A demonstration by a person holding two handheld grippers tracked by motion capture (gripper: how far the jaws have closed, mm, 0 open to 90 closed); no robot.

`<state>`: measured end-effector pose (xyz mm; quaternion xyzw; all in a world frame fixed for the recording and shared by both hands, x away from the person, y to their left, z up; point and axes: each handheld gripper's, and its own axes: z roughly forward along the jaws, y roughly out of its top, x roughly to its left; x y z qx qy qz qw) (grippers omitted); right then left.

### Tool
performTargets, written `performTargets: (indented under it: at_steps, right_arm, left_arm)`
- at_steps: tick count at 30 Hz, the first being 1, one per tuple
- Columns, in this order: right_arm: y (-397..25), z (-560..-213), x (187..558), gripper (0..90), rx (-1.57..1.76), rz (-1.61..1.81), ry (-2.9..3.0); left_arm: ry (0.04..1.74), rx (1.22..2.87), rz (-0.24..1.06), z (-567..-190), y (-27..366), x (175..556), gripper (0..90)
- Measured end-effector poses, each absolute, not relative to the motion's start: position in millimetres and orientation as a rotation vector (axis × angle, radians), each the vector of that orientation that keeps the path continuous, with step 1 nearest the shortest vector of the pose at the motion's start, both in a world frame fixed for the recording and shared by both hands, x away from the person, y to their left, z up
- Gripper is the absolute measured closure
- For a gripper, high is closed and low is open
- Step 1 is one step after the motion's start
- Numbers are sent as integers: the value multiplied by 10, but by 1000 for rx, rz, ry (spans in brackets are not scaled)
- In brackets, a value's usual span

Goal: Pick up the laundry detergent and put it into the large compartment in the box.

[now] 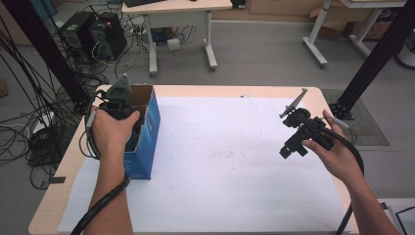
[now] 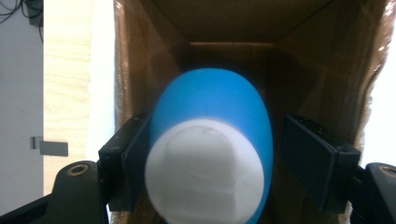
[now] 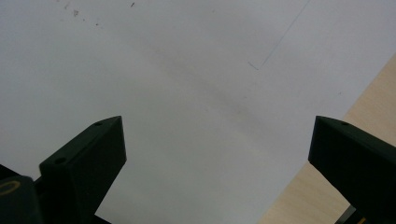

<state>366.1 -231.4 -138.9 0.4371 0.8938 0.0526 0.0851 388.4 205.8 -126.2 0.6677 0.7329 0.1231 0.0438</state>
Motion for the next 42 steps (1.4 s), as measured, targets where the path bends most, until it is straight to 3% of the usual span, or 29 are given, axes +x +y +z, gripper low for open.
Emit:
performTargets:
  at_steps: [20, 42]
  right_arm:
    - [-2285, -1335, 3598, 42, 1285, 172, 2664]
    - [-2419, -1223, 3489, 42, 1289, 228, 2645]
  left_arm:
    - [2220, 2041, 463, -1006, 1955, 3748, 213]
    - [2123, 1985, 559, -396, 1680, 3536, 90]
